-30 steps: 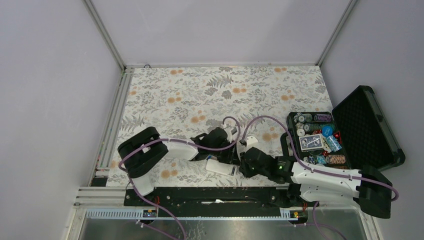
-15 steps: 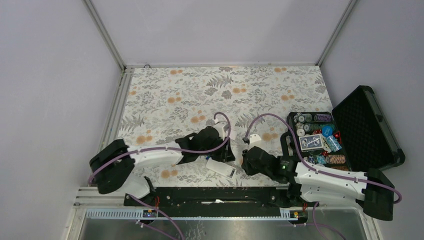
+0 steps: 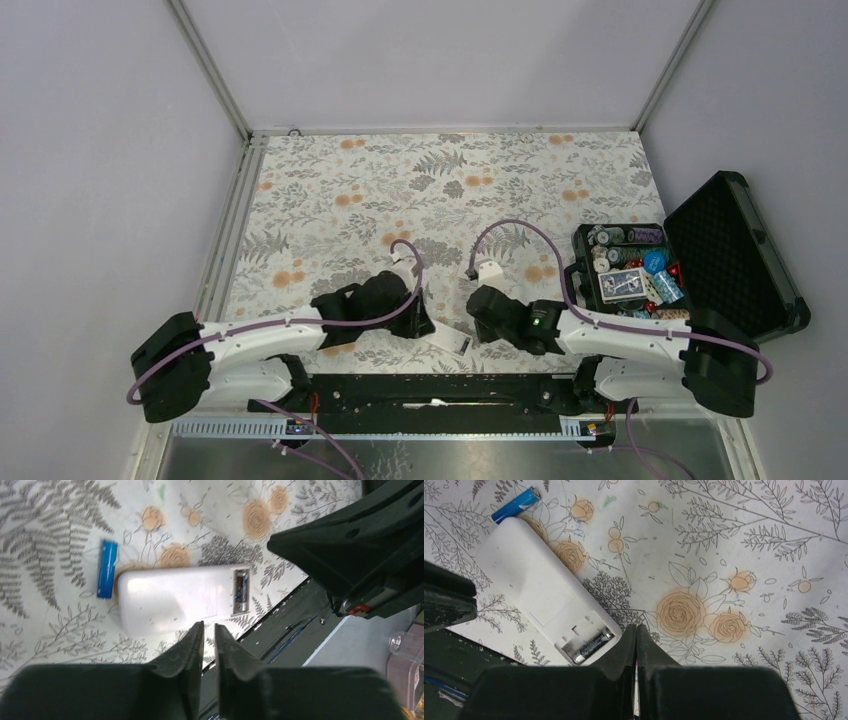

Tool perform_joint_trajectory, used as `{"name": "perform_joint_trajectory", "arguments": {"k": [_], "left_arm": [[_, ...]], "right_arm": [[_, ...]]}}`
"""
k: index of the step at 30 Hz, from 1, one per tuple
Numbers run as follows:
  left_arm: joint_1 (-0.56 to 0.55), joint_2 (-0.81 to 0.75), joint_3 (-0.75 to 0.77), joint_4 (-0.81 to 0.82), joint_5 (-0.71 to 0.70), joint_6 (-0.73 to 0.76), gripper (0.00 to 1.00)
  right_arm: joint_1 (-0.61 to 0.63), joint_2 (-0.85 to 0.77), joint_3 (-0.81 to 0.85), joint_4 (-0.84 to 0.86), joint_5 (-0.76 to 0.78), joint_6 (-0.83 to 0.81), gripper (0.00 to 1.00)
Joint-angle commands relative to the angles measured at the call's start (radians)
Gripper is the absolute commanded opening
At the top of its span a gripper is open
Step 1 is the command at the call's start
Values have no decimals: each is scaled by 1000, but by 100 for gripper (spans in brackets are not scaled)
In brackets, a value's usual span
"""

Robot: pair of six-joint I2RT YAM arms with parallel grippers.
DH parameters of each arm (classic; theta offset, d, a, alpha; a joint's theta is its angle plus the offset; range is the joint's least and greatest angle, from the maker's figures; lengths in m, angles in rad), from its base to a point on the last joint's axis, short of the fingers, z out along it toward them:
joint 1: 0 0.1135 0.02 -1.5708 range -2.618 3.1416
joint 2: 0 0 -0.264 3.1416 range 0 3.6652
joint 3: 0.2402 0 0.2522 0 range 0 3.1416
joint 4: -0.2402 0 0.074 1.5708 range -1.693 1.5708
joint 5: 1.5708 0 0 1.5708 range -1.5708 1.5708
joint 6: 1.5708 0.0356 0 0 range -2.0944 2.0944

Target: Load the batteries into the remote control

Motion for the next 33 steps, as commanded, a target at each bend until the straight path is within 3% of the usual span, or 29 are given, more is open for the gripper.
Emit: {"name": "perform_joint_trajectory", "arguments": {"k": [1,4,9,16,33], "left_arm": [[-4,-67,-59,-30,-25,-45,12],[-4,-97,-105,-29,-22,-72,0],[-4,-110,-158,-27,-46,-94,0],[-5,12,-142,10,-49,-85,0],[-5,224,7,23,-98,-9,0]], "right_arm": [[1,65,75,43,61,-42,0],[-6,88,73,80,60,-52,0],[-28,108,59,121,55,-58,0],[-34,190,63,153,28,-60,0],[-35,191,-16,181,-104,-14,0]]}}
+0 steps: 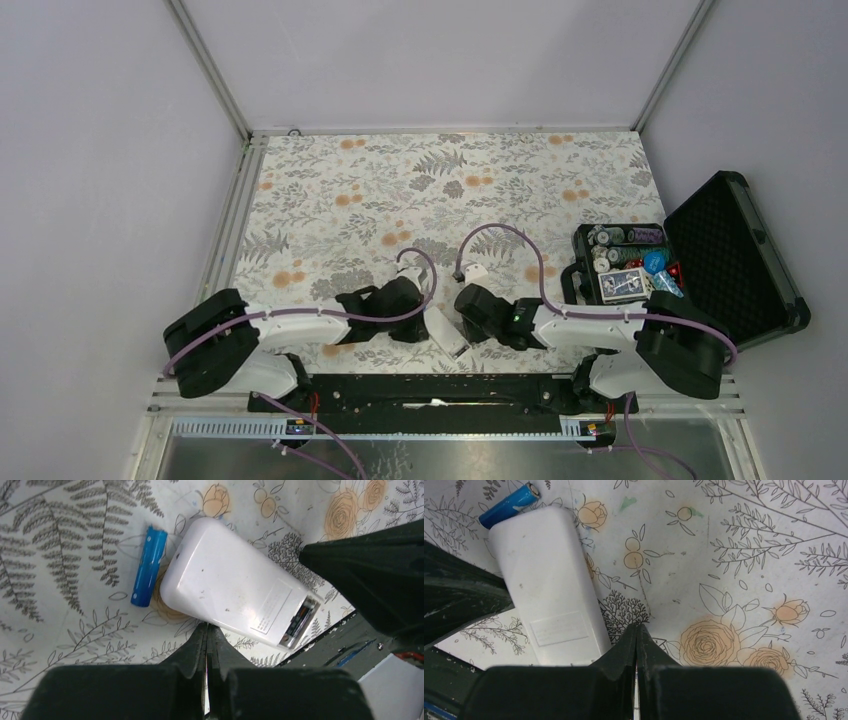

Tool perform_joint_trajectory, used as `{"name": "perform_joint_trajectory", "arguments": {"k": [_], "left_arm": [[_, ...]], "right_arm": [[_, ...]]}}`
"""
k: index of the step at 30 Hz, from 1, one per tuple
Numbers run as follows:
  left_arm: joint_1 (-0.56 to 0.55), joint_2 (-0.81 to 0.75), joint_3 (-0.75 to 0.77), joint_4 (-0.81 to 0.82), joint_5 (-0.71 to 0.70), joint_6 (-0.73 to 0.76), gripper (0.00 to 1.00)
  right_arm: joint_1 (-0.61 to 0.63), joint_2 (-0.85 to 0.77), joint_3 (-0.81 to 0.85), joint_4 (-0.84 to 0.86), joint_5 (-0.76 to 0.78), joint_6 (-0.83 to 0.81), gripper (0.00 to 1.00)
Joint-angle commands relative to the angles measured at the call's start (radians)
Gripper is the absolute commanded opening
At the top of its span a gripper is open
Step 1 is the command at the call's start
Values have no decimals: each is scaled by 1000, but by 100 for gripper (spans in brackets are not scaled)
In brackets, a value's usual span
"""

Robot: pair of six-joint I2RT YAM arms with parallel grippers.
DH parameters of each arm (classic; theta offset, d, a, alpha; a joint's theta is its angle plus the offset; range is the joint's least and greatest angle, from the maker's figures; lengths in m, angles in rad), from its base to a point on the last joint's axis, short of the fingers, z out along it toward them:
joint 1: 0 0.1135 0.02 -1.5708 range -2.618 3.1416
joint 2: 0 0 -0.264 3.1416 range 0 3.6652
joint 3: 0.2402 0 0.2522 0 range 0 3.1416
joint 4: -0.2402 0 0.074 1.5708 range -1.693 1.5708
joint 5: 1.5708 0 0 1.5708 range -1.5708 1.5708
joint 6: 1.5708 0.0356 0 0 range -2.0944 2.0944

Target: Load the batteries into the remote control

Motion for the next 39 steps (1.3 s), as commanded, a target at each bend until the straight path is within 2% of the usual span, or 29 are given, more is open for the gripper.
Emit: {"name": "perform_joint_trajectory", "arguments": {"k": [1,12,18,21,24,29,35,39], "left_arm": [[-3,55,53,10,-42,42,0],[-3,167,166,51,11,70,0],[-3,161,184,22,-10,83,0],[-3,134,189,-9,-44,94,4],[-3,87,192,-59,-85,105,13],[-3,-32,176,-115,-139,126,23],[-3,-177,146,-189,-207,136,34],[-3,-252,112,-238,-274,131,40]], "right_arm": [[-5,-45,-36,0,-42,28,0],[-5,-132,-91,16,-24,73,0],[-5,-146,-81,-2,-9,66,0],[-4,-161,-61,-25,8,50,3],[-5,-180,-30,-44,22,32,11],[-5,-192,20,-54,25,-10,17],[-5,-123,107,-52,-11,-35,26],[-5,-66,155,-21,-51,-17,36]]}}
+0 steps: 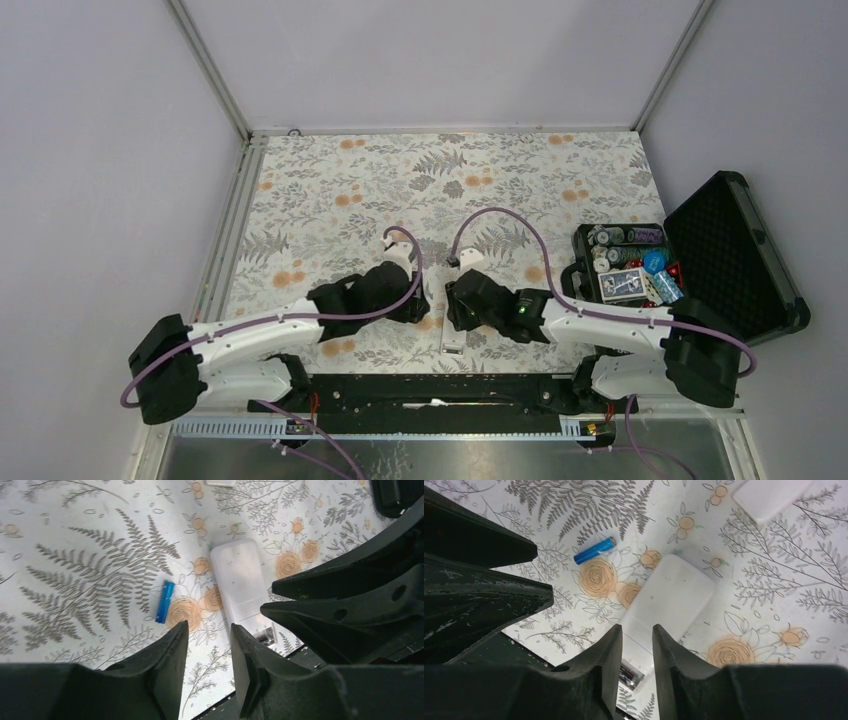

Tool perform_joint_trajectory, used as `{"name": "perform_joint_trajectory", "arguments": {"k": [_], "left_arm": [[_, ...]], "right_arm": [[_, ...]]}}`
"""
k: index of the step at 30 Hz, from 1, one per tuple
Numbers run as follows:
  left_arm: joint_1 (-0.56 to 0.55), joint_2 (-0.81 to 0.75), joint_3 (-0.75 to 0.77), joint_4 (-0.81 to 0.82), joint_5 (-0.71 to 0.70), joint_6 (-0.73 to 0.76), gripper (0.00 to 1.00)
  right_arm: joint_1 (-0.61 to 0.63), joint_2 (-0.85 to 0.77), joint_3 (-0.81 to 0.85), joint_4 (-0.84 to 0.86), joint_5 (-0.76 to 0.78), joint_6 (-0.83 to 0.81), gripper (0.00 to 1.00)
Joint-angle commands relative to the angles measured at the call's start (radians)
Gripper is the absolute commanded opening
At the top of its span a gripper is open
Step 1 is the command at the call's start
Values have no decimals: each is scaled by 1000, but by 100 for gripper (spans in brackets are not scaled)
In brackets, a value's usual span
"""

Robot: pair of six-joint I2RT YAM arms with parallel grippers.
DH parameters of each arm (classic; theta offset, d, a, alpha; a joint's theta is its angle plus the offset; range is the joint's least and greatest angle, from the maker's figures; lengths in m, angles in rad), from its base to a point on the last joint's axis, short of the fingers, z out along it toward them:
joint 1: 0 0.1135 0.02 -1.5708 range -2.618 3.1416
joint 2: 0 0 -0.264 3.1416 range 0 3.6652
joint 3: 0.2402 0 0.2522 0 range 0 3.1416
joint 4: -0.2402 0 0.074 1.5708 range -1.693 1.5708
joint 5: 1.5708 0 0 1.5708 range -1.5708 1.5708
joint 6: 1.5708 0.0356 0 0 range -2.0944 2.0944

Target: Load the batteries into the remote control

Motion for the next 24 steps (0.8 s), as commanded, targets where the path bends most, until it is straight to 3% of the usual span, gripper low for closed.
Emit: {"name": "perform_joint_trajectory", "arguments": {"k": [1,10,24], "left_arm": [[-2,-83,-47,-67,-116,7,41],[-1,-252,-141,-133,-197,-22,53],[-1,-455,-188,-232,-212,-6,58]], "right_arm": [[-4,59,68,47,-41,0,38],[5,258,193,86,-104,46,47],[33,453,271,183,-26,173,57]]}}
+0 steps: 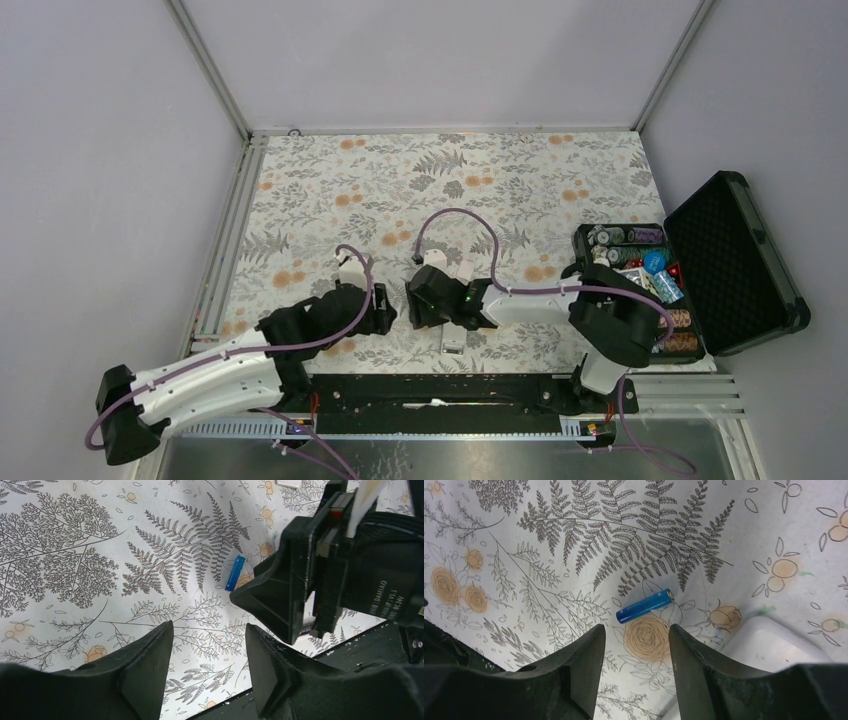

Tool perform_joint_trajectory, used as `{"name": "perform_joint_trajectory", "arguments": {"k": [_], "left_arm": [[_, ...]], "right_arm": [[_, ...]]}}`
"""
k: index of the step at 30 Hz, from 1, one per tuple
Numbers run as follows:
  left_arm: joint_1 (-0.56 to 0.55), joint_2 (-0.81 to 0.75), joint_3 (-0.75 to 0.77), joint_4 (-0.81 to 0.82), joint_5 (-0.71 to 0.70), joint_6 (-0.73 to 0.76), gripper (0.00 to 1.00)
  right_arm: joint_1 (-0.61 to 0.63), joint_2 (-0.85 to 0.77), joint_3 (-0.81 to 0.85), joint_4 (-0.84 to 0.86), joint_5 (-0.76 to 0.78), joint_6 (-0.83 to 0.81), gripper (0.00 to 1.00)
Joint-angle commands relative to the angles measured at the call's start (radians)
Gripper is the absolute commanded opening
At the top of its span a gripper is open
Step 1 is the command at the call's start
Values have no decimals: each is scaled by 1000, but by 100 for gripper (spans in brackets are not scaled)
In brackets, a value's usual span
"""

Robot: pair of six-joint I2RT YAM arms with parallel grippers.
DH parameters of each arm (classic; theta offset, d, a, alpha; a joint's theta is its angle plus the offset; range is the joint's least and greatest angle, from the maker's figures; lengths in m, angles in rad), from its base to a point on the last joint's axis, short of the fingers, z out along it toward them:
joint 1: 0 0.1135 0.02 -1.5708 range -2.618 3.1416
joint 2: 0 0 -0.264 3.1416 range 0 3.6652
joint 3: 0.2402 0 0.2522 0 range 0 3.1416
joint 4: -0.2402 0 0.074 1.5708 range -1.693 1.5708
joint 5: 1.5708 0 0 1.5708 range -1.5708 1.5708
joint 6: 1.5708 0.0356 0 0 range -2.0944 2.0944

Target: Load the batteries into the remote control

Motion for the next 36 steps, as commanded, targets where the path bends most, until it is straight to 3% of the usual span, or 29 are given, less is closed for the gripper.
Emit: {"name": "perform_joint_trajectory", "arguments": {"k": [1,10,22,36], "left_arm": [[-1,-31,-18,-13,-18,14,58],[-1,-46,-25,6,13,36,59],[-1,-65,-43,23,36,44,59],[-1,-109,-51,12,29,29,60]], "right_arm": [[14,42,55,60,53,54,58],[16,124,113,27,108,60,58],[38,209,204,-160,216,13,52],[92,260,216,-222,243,-22,31]]}}
